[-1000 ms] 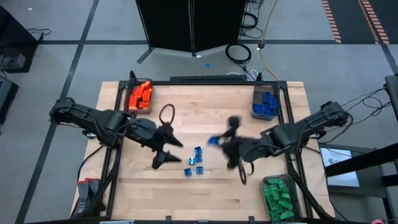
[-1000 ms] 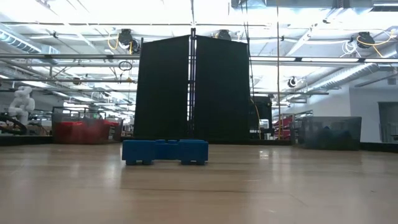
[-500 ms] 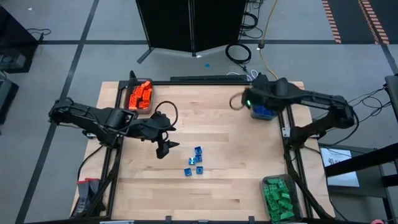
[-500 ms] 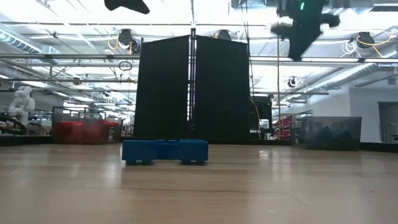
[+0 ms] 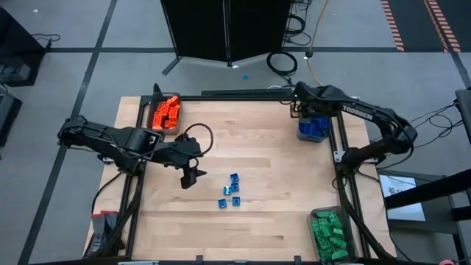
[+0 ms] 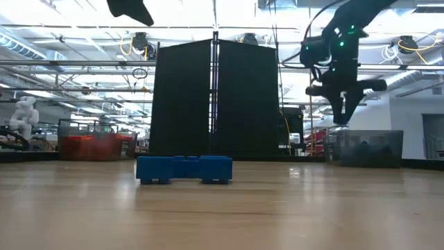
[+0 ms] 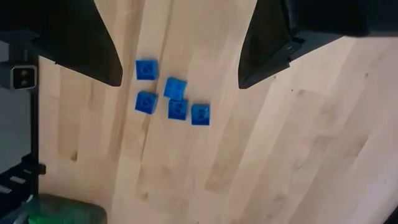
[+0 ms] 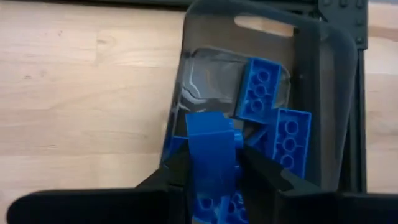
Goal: Sort blocks
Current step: Put the blue game piece into the top right black bin
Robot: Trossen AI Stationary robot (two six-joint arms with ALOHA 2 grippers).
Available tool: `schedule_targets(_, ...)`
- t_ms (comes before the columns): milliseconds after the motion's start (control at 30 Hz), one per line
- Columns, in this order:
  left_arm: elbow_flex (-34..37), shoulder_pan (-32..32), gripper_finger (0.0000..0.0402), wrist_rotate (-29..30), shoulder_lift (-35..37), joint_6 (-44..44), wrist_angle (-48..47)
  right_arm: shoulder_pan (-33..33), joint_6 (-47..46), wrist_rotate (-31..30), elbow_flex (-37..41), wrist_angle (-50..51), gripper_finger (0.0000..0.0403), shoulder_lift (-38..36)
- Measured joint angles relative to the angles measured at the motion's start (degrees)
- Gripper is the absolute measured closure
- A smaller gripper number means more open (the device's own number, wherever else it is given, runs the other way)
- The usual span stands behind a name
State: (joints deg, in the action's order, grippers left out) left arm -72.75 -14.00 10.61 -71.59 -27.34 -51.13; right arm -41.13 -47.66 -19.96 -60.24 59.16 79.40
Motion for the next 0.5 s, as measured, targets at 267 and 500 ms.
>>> schedule_targets(267, 0.0, 0.04, 0.0079, 0.02, 0.0, 1.15, -0.92, -1.33, 4.36, 0.87, -0.14, -0.77, 0.0324, 4.2)
schedule_targets(500, 0.0, 0.04, 0.0079, 0.05, 0.0, 2.35, -0.92, -1.3, 5.85, 0.81, -0.17, -1.05, 0.0191, 4.16)
